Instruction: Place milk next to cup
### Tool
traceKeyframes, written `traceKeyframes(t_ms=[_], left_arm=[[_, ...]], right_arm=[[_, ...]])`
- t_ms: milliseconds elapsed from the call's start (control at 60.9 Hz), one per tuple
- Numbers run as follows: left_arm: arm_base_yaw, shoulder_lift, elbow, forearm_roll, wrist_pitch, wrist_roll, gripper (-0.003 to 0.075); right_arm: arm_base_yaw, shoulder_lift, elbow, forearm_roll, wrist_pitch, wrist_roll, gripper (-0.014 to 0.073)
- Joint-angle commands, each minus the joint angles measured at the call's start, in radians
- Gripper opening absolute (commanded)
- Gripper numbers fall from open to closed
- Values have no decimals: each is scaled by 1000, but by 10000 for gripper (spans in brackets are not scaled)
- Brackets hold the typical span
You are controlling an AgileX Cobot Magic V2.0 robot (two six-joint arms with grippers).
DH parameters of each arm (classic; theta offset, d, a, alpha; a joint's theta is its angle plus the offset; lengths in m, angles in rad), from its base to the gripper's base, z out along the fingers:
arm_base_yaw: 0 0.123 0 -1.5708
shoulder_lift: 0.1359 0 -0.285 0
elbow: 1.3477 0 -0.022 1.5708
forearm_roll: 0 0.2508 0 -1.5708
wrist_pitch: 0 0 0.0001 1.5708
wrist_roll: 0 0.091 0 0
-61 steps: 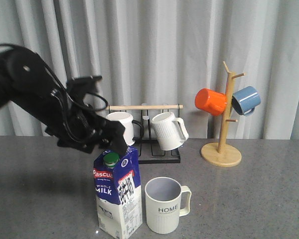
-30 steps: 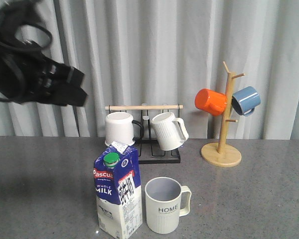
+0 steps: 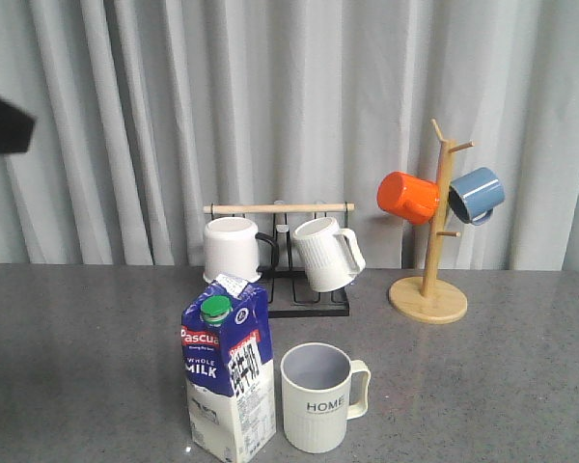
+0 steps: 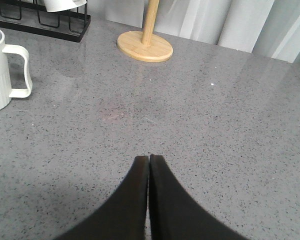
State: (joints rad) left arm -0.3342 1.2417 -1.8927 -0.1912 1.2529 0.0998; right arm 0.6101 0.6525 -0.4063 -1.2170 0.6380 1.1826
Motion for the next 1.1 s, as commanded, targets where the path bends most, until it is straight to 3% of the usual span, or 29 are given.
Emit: traceKeyframes(t_ms=[0, 148, 296, 575, 772, 870, 1084], left_arm=[[-6, -122, 150, -17, -154, 1, -8], [-6, -329, 470, -17, -358, -24, -8], [-6, -512, 716, -16, -358, -53, -8], [-6, -727, 877, 37, -335, -37, -8], [-6, -799, 1032, 154, -417, -37, -8], [-3, -816, 1196, 208, -591, -38, -8], [72, -862, 1599, 253, -1160, -56, -8]], right_arm=[[-1, 0, -25, -59, -12, 1, -5], [-1, 0, -25, -59, -12, 1, -5], [-1, 0, -25, -59, -12, 1, -5], [-1, 0, -25, -59, -12, -3, -5], [-1, 0, -25, -59, -12, -3, -5], [-1, 0, -25, -59, -12, -3, -5], [-1, 0, -25, -60, -12, -3, -5]])
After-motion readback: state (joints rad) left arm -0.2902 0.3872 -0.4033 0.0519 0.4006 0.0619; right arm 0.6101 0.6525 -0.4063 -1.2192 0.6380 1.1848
